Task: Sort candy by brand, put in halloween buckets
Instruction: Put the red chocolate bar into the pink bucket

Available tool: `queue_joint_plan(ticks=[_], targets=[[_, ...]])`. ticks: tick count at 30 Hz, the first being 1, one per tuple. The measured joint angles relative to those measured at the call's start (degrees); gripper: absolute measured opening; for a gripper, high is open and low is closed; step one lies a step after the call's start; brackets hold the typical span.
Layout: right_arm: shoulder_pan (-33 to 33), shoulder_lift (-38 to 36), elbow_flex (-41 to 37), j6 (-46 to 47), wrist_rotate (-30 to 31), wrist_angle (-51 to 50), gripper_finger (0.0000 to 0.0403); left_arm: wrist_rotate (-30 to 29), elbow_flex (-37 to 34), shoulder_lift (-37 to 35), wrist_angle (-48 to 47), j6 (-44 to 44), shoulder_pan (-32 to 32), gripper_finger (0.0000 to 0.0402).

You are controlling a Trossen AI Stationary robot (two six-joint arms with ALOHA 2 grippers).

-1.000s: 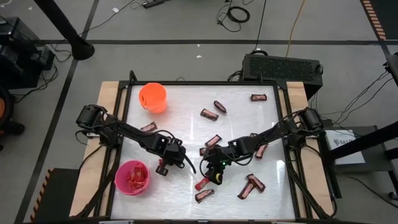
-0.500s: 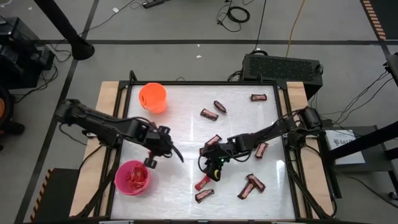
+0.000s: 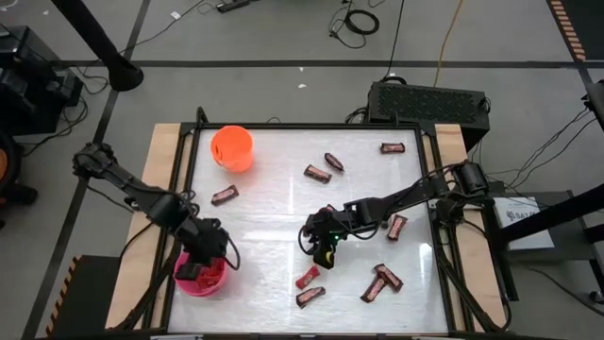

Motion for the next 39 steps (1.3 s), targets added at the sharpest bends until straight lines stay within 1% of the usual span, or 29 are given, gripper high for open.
queue_joint_plan(ticks=[3,5,12,15,18,21,24,26,30,32,34,36,39], targets=[[-0.01,0.0,0.0,-0.04,-0.04,-0.02,0.0176,-7.15,-0.04,0.83,0.3,-3.18,-1.73,0.0019],[0.03,0.0,0.0,-0.05,-0.06,-0.02,0.0176,-10.26,-0.04,1.07,0.38,-4.81,-2.28,0.0036],[0.05,0.0,0.0,0.15,-0.08,-0.04,0.0176,-10.54,-0.04,1.14,-0.14,-5.59,-2.12,0.0103],[0.08,0.0,0.0,0.3,-0.09,-0.07,0.0176,-11.47,-0.04,1.14,2.16,-1.86,-0.91,0.0117],[0.27,0.0,0.0,0.44,-0.27,-0.13,0.0176,-15.67,-0.04,1.14,5.66,3.06,0.65,0.012],[0.92,0.0,0.0,2.1,-0.94,-0.86,0.0176,-19.91,-0.04,1.52,9.78,10.56,2.87,0.012],[2.22,0.0,0.0,2.73,-2.75,-2.77,0.0176,-21.85,-0.02,3.76,13.97,19.07,7.02,0.012],[3.01,0.0,0.0,0.87,-3.5,-3.93,0.0176,-21.78,-0.02,6.02,16.05,23.61,9.95,0.012],[3.69,0.0,0.0,-9.81,-4.74,-4.04,0.0176,-18.37,-0.02,10.8,20.26,28.79,14.12,0.0121],[4.03,0.23,0.0,-15.36,-4.77,-3.76,0.0176,-16.79,-0.02,12.6,22.66,29.8,15.35,0.0121],[4.54,1.08,0.0,-19.49,-4.93,-3.18,0.0176,-16.1,-0.02,13.93,22.94,30.08,15.89,0.0121],[5.05,2.45,0.0,-21.98,-4.95,-2.72,0.0176,-15.66,-0.02,14.77,23.28,30.08,16.04,0.0121],[5.64,5.23,0.0,-23.59,-4.92,0.79,0.0176,-15.07,-0.02,15.22,22.75,30.06,16.01,0.0121]])
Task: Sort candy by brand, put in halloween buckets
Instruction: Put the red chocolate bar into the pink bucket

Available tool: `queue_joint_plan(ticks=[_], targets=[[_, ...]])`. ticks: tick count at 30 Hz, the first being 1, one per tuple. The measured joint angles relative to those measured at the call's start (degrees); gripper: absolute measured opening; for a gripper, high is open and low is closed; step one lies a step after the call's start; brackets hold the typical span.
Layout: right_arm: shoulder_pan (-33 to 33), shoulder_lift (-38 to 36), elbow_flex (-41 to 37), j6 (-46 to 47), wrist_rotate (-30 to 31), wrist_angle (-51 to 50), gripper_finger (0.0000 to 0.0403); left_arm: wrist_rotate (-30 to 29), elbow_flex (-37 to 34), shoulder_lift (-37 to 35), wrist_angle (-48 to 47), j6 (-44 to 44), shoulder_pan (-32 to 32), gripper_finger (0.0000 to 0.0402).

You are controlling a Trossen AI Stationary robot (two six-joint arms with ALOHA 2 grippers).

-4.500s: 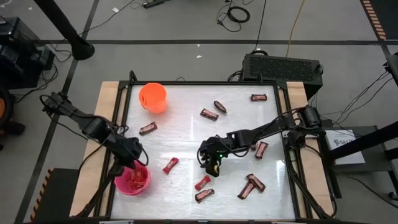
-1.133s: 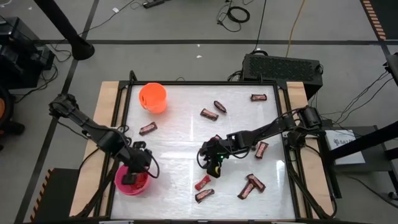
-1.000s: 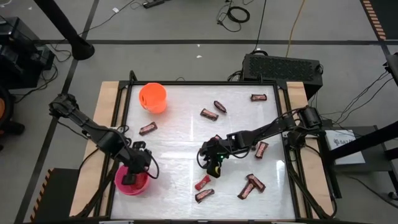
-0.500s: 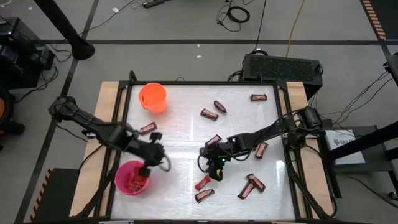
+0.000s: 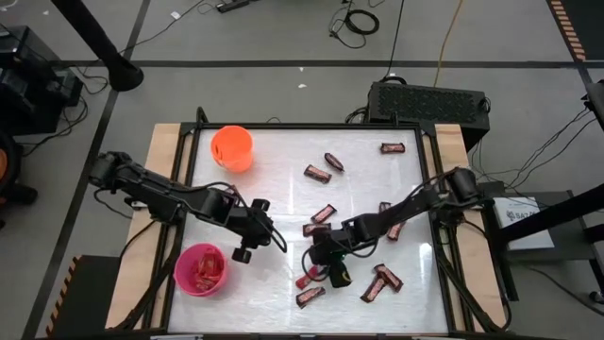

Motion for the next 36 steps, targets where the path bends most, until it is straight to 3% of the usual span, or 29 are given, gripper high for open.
queue_joint_plan(ticks=[6,12,15,20,22,33,36], targets=[[0.18,5.07,0.01,0.84,2.91,6.77,0.0176,0.31,0.0,-0.02,-0.37,-0.05,-0.22,0.0121],[0.58,5.94,0.13,4.34,1.83,5.96,0.0162,2.98,0.0,-0.02,-2.98,-1.52,-0.22,0.0121],[1.62,5.71,0.13,4.37,2.19,5.58,0.0122,3.08,0.0,-0.02,-4.07,-1.54,-0.22,0.0121],[2.03,4.96,0.03,4.28,1.32,5.12,0.002,3.13,0.0,-0.04,-4.03,-1.5,-0.04,0.0121],[1.89,4.6,-0.01,4.26,1.67,5.12,0.0012,3.17,0.0,-0.14,-4.02,-1.49,0.49,0.0121],[-3.24,-1.25,-0.07,-0.76,15.67,5.43,0.0004,3.44,0.02,-4.69,0.11,0.59,7.28,0.0121],[-5.4,-3.01,-0.07,-1.78,19.07,5.54,0.0002,9.44,0.02,-4.74,2.28,-3.29,10.26,0.0121]])
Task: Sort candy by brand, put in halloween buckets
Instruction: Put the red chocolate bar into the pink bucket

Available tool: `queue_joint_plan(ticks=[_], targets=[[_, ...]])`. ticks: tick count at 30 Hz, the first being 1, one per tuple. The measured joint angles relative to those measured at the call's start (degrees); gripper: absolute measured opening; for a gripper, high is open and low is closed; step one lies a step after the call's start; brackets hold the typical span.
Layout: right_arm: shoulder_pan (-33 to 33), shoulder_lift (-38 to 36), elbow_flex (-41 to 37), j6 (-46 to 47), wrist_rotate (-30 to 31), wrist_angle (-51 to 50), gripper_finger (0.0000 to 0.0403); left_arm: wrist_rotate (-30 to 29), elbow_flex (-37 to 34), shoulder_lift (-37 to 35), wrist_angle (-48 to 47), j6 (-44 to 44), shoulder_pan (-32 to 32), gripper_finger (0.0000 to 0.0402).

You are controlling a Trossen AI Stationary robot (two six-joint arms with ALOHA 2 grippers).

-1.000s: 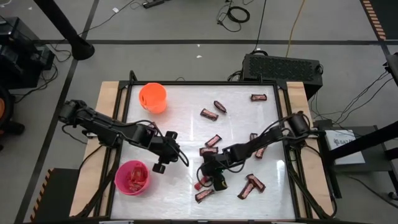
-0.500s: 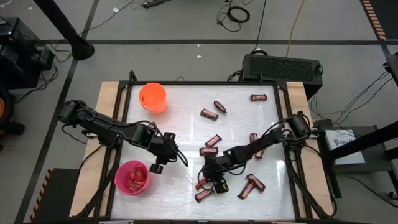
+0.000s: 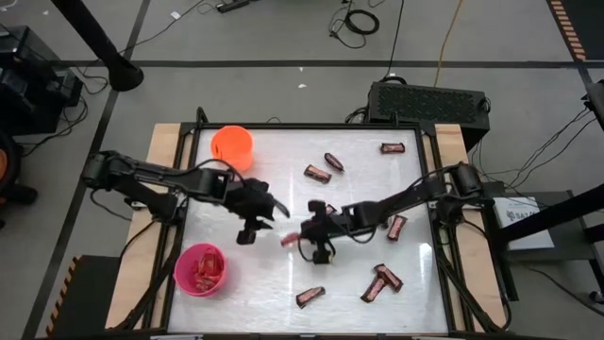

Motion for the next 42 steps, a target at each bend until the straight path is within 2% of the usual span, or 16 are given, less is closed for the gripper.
queue_joint_plan(ticks=[3,8,13,16,21,24,27,42], targets=[[-1.74,-1.1,0.0,-0.12,1.23,0.93,0.0002,5.1,0.04,1.57,1.86,-5.47,1.81,0.0121],[-2.86,-1.46,0.02,-0.59,0.94,3.96,0.0002,5.64,0.04,3.79,4.45,-8.63,2.17,0.0121],[-2.86,-1.47,0.02,-1.46,0.94,4.26,0.0002,5.63,0.04,4.72,5.14,-7.13,2.5,0.0126],[-2.89,-1.47,0.02,-2.1,0.94,4.24,0.0002,5.05,0.04,4.72,6.49,-5.84,2.49,0.0153],[-2.94,-1.47,0.02,-2.72,0.86,4.26,0.0002,0.08,0.04,4.74,6.37,-5.79,2.44,0.0229],[-2.97,-1.47,0.02,-2.94,0.86,4.31,0.0002,-0.19,0.04,5.85,6.66,-7.39,2.27,0.0268],[-3.05,-1.47,0.02,-3.18,0.92,4.5,0.0002,0.71,0.02,7.22,6.16,-9.77,2.17,0.0289],[-3.1,-1.47,0.02,-3.18,1.31,6.58,0.0002,4.43,0.02,8.94,5.73,-13.3,2.24,0.0294]])
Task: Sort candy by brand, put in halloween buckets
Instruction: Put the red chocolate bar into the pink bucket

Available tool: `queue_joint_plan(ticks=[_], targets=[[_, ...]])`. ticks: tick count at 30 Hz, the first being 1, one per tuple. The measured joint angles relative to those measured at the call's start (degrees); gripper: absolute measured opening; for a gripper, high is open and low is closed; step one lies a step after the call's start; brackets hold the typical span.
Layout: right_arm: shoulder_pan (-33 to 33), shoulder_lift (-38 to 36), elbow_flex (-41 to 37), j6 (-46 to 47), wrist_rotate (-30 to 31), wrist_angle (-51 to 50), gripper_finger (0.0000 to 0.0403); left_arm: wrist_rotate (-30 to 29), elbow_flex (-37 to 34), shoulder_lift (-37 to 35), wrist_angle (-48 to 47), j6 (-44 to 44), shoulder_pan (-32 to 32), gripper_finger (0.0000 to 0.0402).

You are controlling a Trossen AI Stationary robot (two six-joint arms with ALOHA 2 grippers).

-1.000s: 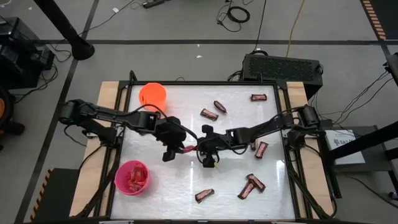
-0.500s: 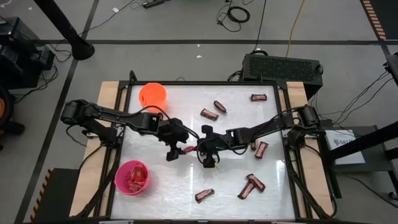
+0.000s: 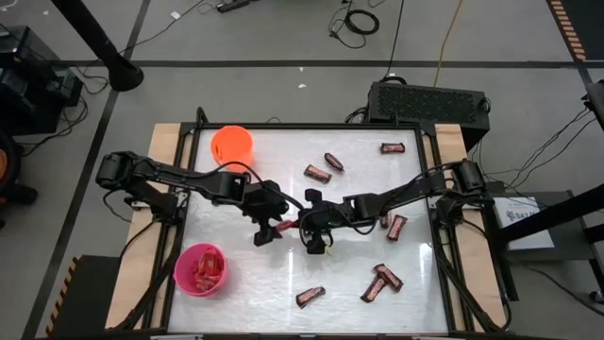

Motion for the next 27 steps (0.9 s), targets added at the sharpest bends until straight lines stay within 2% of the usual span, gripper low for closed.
queue_joint_plan(ticks=[4,7,19,23,27], targets=[[0.0,0.0,0.0,-0.05,0.0,0.4,0.0002,1.28,0.0,0.28,-0.91,-0.27,-0.02,0.0291],[0.0,0.0,0.02,-0.21,0.0,0.4,0.0002,1.53,0.0,0.28,-0.81,-0.89,0.0,0.0273],[0.04,0.0,0.02,-0.01,-0.39,0.42,0.0006,2.12,0.0,0.28,-0.85,-1.03,0.0,0.0137],[0.1,0.0,0.02,0.44,-0.4,0.42,0.0037,2.12,0.0,0.28,-0.87,-1.05,0.0,0.0102],[0.09,0.0,0.02,0.44,-0.39,0.39,0.0098,2.14,0.0,0.28,-0.87,-1.08,0.0,0.0078]])
